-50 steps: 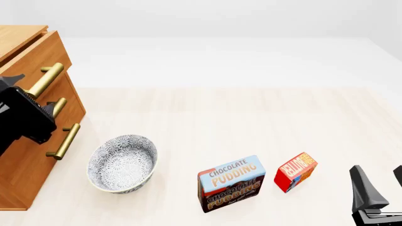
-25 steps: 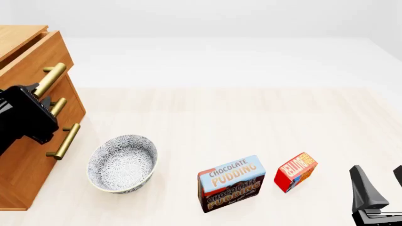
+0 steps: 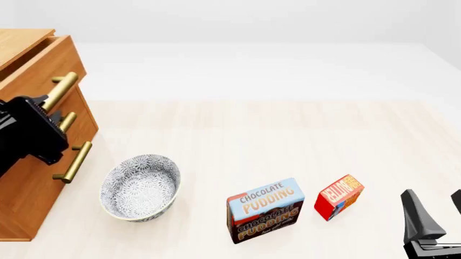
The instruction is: Put the butter at the back in the top drawer of the cabinet and close it.
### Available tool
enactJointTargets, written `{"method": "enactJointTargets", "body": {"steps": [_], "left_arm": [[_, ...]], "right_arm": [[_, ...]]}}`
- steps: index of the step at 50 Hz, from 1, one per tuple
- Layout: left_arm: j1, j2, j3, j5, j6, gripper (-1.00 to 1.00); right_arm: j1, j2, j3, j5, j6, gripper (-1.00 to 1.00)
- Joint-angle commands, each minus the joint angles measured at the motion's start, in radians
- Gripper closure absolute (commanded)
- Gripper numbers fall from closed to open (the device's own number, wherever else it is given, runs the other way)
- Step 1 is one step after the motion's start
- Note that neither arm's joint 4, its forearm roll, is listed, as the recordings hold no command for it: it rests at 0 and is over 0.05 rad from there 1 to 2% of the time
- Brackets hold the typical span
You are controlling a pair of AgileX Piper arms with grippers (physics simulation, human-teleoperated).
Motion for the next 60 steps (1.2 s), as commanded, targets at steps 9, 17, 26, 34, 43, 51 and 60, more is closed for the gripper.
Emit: {"method": "enactJointTargets", "body": {"steps": [9,17,26,34,43,51,60], "left_arm": [[-0.052,0.018,-0.050,0.026,-0.022,1.00],[-0.069,0.024,-0.062,0.030,-0.025,1.00],[-0.075,0.025,-0.048,0.022,-0.034,1.00],[-0.082,0.041,-0.043,0.014,-0.041,1.00],[-0.091,0.050,-0.026,0.000,-0.046,1.00],[-0.089,0.055,-0.019,-0.004,-0.056,1.00],[-0.102,0.063,-0.033,0.001,-0.055,1.00]], "right_arm": [[0.000,0.000,0.000,0.000,0.000,-1.00],[0.000,0.000,0.000,0.000,0.000,-1.00],[0.000,0.000,0.000,0.000,0.000,-1.00],[0.000,0.000,0.000,0.000,0.000,-1.00],[0.000,0.000,0.000,0.000,0.000,-1.00],[0.000,0.000,0.000,0.000,0.000,-1.00],[0.000,0.000,0.000,0.000,0.000,-1.00]]}}
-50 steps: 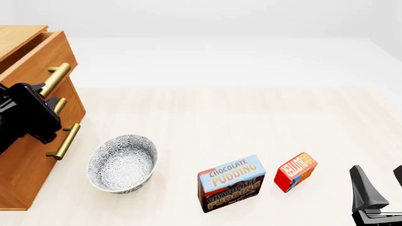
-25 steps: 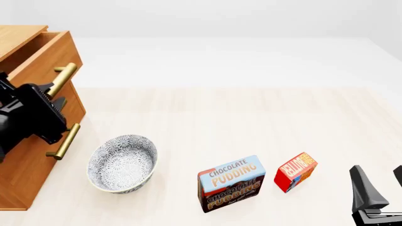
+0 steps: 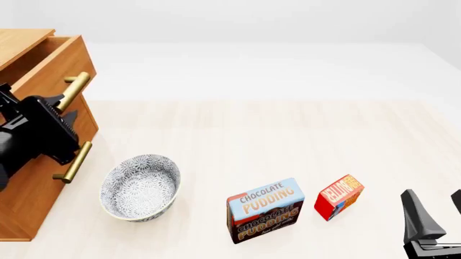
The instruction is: Put the butter at the back in the top drawer of the cabinet and close it.
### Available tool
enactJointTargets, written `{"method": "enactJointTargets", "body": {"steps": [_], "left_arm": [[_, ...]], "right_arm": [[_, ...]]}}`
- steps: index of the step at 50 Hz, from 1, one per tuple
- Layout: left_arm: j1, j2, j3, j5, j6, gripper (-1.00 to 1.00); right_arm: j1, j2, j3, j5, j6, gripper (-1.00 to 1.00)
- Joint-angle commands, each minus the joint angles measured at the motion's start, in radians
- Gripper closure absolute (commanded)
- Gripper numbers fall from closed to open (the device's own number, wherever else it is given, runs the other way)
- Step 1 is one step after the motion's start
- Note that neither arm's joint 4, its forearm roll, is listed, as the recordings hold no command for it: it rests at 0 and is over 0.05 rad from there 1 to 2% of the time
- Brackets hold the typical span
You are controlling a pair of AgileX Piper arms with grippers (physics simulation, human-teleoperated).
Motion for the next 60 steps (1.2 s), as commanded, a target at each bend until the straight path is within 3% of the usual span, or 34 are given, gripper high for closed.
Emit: {"method": "enactJointTargets", "body": {"steps": [1,22,33,60], "left_arm": [[-0.021,0.065,-0.027,-0.015,0.015,1.00],[-0.064,0.076,-0.064,0.017,0.007,1.00],[-0.085,0.080,-0.088,0.042,-0.031,1.00],[-0.109,0.043,-0.061,0.066,-0.043,1.00]], "right_arm": [[0.000,0.000,0.000,0.000,0.000,-1.00],[0.000,0.000,0.000,0.000,0.000,-1.00],[0.000,0.000,0.000,0.000,0.000,-1.00],[0.000,0.000,0.000,0.000,0.000,-1.00]]}}
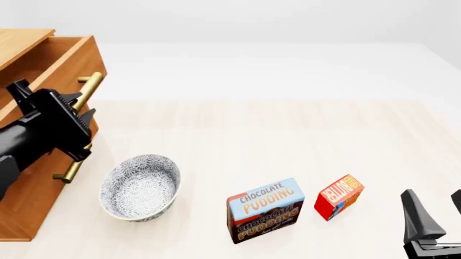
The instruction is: Put the butter at the back in the top drawer of the cabinet and close it.
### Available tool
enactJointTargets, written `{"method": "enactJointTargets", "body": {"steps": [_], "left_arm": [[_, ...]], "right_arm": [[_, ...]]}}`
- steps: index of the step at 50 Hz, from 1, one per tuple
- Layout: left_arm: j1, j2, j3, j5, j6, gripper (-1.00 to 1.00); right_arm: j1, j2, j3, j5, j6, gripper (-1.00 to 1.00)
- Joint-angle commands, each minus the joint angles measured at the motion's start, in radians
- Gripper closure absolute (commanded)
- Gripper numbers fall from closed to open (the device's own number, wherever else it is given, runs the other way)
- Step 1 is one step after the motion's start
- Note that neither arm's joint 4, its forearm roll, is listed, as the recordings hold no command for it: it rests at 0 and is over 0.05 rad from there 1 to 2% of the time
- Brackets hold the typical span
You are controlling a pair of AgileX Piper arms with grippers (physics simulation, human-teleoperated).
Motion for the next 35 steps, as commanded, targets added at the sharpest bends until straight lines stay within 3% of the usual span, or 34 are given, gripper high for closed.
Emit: {"method": "enactJointTargets", "body": {"steps": [1,16,17,31,33,35], "left_arm": [[-0.013,0.021,-0.012,-0.001,0.015,1.00],[-0.011,-0.008,-0.019,0.026,0.006,1.00],[-0.017,-0.007,-0.029,0.034,-0.002,-1.00],[-0.052,-0.044,-0.065,0.102,-0.042,-1.00],[-0.116,-0.015,-0.114,0.121,-0.059,-1.00],[-0.114,-0.036,-0.107,0.131,-0.042,-1.00]], "right_arm": [[0.000,0.000,0.000,0.000,0.000,-1.00],[0.000,0.000,0.000,0.000,0.000,-1.00],[0.000,0.000,0.000,0.000,0.000,-1.00],[0.000,0.000,0.000,0.000,0.000,-1.00],[0.000,0.000,0.000,0.000,0.000,-1.00],[0.000,0.000,0.000,0.000,0.000,-1.00]]}}
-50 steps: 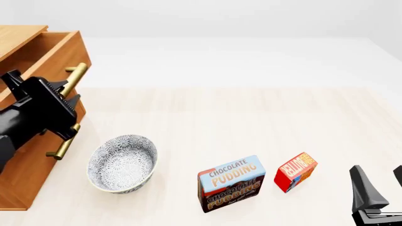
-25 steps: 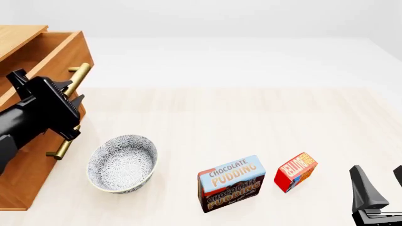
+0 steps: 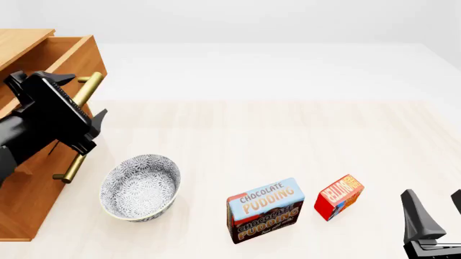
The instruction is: Put the butter at the back in the top drawer of the cabinet and close it.
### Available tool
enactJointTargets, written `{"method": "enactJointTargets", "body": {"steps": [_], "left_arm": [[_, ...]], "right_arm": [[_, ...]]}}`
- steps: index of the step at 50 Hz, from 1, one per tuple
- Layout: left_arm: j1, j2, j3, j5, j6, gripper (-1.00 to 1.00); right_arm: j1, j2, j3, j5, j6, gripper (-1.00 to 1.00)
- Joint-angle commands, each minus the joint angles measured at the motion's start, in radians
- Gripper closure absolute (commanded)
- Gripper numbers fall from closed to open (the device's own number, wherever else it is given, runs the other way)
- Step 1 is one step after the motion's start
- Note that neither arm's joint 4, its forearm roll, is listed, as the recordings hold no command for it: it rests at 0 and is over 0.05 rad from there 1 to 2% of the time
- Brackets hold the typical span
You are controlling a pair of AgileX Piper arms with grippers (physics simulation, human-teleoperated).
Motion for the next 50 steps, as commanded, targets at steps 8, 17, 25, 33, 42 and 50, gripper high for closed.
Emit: {"method": "enactJointTargets", "body": {"steps": [8,17,25,33,42,50], "left_arm": [[-0.100,-0.056,-0.158,0.180,-0.053,-1.00],[-0.114,-0.061,-0.366,0.428,-0.162,-1.00],[-0.126,-0.004,-0.534,0.620,-0.330,-1.00],[-0.140,0.091,-0.715,0.792,-0.506,-1.00],[-0.127,0.127,-0.824,0.900,-0.617,-1.00],[-0.067,0.117,-0.847,0.934,-0.667,-1.00]], "right_arm": [[0.000,0.000,0.000,0.000,0.000,-1.00],[0.000,0.000,0.000,0.000,0.000,-1.00],[0.000,0.000,0.000,0.000,0.000,-1.00],[0.000,0.000,0.000,0.000,0.000,-1.00],[0.000,0.000,0.000,0.000,0.000,-1.00],[0.000,0.000,0.000,0.000,0.000,-1.00]]}}
